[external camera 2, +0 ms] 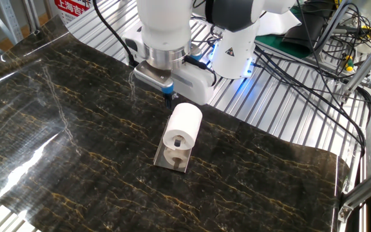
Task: Take the roll of paper down from the shelf
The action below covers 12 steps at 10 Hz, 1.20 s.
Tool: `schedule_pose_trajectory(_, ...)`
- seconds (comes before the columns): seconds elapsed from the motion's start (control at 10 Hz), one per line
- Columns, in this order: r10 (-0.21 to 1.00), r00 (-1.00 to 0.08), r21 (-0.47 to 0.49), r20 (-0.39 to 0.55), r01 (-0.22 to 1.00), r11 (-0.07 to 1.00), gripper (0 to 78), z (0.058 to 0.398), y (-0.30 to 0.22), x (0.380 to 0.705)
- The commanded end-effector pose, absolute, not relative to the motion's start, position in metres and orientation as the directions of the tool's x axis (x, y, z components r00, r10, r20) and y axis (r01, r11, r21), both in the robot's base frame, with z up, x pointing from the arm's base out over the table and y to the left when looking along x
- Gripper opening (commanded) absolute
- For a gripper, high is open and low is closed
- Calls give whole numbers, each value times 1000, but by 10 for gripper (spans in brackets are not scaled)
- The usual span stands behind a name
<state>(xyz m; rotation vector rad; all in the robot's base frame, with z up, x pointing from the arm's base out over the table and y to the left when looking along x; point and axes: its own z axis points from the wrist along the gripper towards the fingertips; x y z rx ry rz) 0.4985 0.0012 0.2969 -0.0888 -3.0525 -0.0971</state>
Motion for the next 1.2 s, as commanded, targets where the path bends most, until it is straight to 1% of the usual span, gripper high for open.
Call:
schedule_pose_trajectory(0.1,36,-994,45,98,41,998,0,291,8,497)
schedule_pose_trajectory(0.6,-48,-992,37,117,-44,998,0,276,14,497)
schedule_pose_trajectory(1.2,-74,-991,30,113,-71,997,0,252,15,497)
